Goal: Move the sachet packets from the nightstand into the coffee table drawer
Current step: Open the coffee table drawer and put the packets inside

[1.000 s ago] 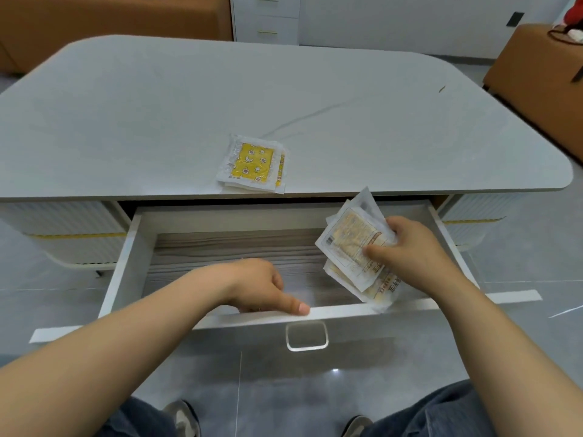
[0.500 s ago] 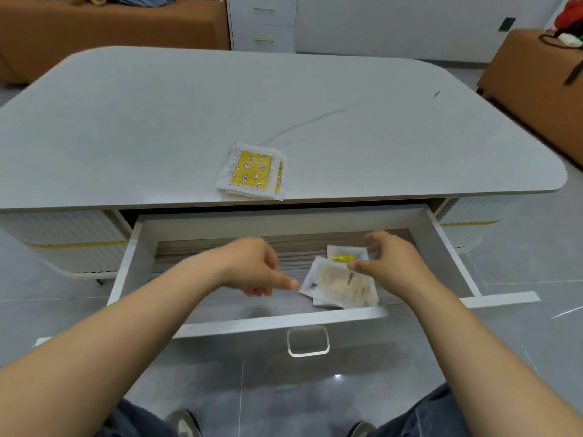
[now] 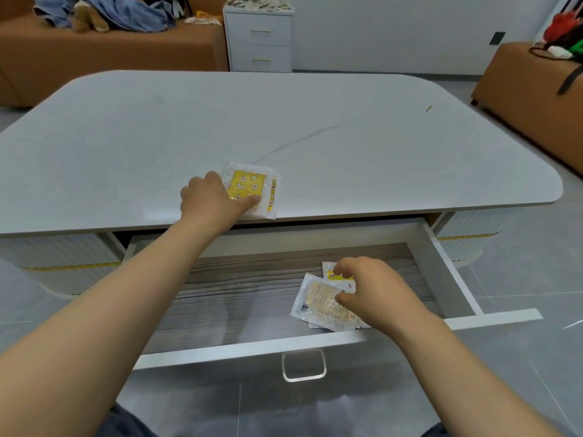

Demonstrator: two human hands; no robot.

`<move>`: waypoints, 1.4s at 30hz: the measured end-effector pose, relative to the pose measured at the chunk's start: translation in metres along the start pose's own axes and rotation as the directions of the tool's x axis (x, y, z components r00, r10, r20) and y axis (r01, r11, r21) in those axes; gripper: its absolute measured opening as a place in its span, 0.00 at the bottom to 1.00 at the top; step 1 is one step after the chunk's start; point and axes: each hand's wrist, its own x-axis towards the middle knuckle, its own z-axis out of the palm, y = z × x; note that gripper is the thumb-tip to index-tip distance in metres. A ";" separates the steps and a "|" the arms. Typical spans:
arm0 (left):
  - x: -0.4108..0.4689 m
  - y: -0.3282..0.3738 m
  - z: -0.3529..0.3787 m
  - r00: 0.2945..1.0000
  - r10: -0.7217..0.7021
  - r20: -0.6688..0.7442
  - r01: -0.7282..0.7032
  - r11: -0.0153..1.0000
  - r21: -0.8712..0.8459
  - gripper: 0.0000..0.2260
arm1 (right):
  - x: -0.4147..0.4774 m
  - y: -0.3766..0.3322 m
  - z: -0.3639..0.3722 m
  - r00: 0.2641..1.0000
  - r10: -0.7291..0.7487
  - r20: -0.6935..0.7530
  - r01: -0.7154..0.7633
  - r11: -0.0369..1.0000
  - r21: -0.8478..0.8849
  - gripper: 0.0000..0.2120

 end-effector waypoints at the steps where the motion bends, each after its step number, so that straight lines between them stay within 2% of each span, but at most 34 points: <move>1: 0.003 -0.003 0.003 1.000 -0.022 0.016 0.021 1.000 0.014 0.35 | -0.001 0.001 0.000 1.000 0.000 0.013 0.000 1.000 0.000 0.19; 8: 0.001 0.005 0.005 0.999 0.037 0.022 -0.038 0.999 0.016 0.33 | -0.002 -0.001 -0.004 1.000 -0.012 0.009 0.012 1.000 0.015 0.16; 13: -0.006 0.006 -0.008 0.996 -0.037 0.083 0.056 0.971 -0.234 0.28 | -0.005 -0.002 -0.006 0.999 -0.028 -0.016 0.029 0.999 0.045 0.16; 15: -0.015 0.002 -0.012 0.986 -0.056 0.159 0.120 0.895 -0.429 0.21 | -0.005 0.000 -0.008 1.000 -0.014 -0.018 0.015 0.998 0.067 0.17; 17: -0.027 -0.003 -0.019 0.958 -0.006 0.285 0.185 0.774 -0.605 0.10 | -0.006 0.003 -0.011 0.999 0.000 -0.036 0.003 0.996 0.086 0.17; 21: -0.056 -0.015 -0.030 0.878 0.071 0.473 0.322 0.644 -0.694 0.05 | -0.006 0.004 -0.016 0.997 0.013 -0.076 -0.004 0.992 0.127 0.17; 22: -0.062 -0.015 -0.034 0.871 0.090 0.484 0.339 0.603 -0.722 0.05 | -0.007 0.004 -0.017 0.996 0.013 -0.085 -0.001 0.991 0.134 0.16; 25: -0.075 -0.013 -0.040 0.862 0.166 0.479 0.360 0.465 -0.809 0.20 | -0.011 0.004 -0.021 0.993 0.008 -0.114 0.009 0.988 0.152 0.17; 26: -0.078 -0.014 -0.038 0.839 0.198 0.507 0.379 0.456 -0.805 0.22 | -0.012 0.004 -0.023 0.993 0.011 -0.121 0.009 0.987 0.162 0.17; 27: -0.083 -0.016 -0.033 0.799 0.207 0.564 0.397 0.522 -0.754 0.24 | -0.013 0.004 -0.025 0.992 0.016 -0.127 0.006 0.985 0.170 0.16; 28: -0.087 -0.020 -0.025 0.760 0.177 0.625 0.351 0.698 -0.625 0.25 | -0.015 0.004 -0.027 0.991 0.022 -0.128 0.001 0.985 0.174 0.16; 29: -0.094 -0.023 -0.018 0.704 0.070 0.707 0.234 0.917 -0.324 0.28 | -0.017 0.003 -0.027 0.991 0.027 -0.130 -0.004 0.985 0.175 0.17; 30: -0.103 -0.030 -0.008 0.697 -0.079 0.713 0.055 0.997 0.057 0.31 | -0.019 0.003 -0.028 0.991 0.035 -0.130 -0.012 0.985 0.174 0.17; 31: -0.112 -0.037 -0.002 0.736 -0.182 0.652 -0.069 0.938 0.339 0.38 | -0.023 0.002 -0.027 0.991 0.040 -0.124 -0.018 0.986 0.167 0.17; 32: -0.119 -0.041 -0.001 0.770 -0.219 0.599 -0.075 0.902 0.426 0.45 | -0.027 0.000 -0.027 0.993 0.039 -0.113 -0.021 0.988 0.155 0.17; 33: -0.123 -0.038 -0.004 0.799 -0.176 0.575 -0.051 0.933 0.356 0.48 | -0.031 -0.002 -0.025 0.994 0.033 -0.103 -0.019 0.990 0.138 0.17; 34: -0.125 -0.033 -0.010 0.832 -0.079 0.549 -0.057 0.972 0.226 0.45 | -0.034 -0.003 -0.024 0.996 0.027 -0.090 -0.016 0.993 0.120 0.17; 36: -0.133 -0.016 -0.026 0.868 0.102 0.485 -0.139 0.990 0.040 0.35 | -0.041 -0.008 -0.024 0.998 0.018 -0.058 -0.013 0.997 0.075 0.18; 39: -0.150 0.000 -0.036 0.858 0.268 0.439 -0.292 0.956 -0.012 0.22 | -0.048 -0.012 -0.026 0.999 0.006 -0.048 -0.005 1.000 0.021 0.19; 42: -0.148 -0.001 -0.036 0.844 0.321 0.429 -0.339 0.940 -0.036 0.19 | -0.051 -0.010 -0.027 0.999 -0.008 -0.042 0.009 1.000 0.010 0.18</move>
